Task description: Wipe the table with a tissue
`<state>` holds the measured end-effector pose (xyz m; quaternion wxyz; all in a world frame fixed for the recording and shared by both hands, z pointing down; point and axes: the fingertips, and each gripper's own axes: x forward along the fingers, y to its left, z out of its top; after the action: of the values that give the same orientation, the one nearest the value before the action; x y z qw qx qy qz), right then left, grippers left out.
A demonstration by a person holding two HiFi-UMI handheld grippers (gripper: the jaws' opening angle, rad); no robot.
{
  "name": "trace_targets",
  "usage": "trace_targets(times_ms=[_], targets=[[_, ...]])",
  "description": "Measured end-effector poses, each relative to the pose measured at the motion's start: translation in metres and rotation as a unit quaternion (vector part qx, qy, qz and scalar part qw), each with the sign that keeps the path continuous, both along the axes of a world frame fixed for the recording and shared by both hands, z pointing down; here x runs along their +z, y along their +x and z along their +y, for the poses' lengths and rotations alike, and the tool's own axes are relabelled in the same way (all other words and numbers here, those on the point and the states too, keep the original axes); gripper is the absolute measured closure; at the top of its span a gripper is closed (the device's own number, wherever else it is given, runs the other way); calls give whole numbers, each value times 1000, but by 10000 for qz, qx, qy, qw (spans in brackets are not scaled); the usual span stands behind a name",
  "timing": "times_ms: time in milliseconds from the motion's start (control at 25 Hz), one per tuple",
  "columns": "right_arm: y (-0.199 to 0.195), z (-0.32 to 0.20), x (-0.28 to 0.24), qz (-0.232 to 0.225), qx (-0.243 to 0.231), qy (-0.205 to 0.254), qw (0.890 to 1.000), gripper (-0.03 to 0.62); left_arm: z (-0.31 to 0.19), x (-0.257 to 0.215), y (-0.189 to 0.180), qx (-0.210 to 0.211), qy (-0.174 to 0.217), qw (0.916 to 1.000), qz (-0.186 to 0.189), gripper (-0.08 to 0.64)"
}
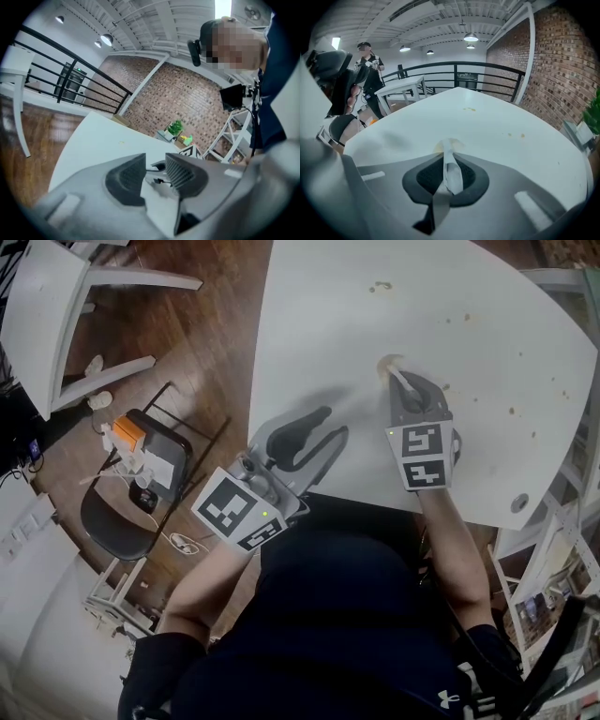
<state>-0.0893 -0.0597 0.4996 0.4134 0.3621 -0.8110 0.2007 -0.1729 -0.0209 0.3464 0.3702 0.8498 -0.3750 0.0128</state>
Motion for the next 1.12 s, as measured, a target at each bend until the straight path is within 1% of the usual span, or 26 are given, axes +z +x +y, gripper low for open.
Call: trace_targets(times_ms=[560, 960, 1040, 1120], targets=[[3, 8, 2, 120, -125, 6, 9998, 580, -7, 0, 11, 179, 16, 9998, 1, 433], [11, 14, -1, 616, -573, 191, 9963, 580, -5, -3, 27, 262, 37, 9996, -19, 433], [14, 14, -6, 545, -551, 262, 9966, 580, -3, -4, 31, 271, 45, 9996, -15, 433], [18, 9, -18, 383, -405, 412, 9976, 580, -3, -5, 35, 286, 58, 9996, -10, 433]])
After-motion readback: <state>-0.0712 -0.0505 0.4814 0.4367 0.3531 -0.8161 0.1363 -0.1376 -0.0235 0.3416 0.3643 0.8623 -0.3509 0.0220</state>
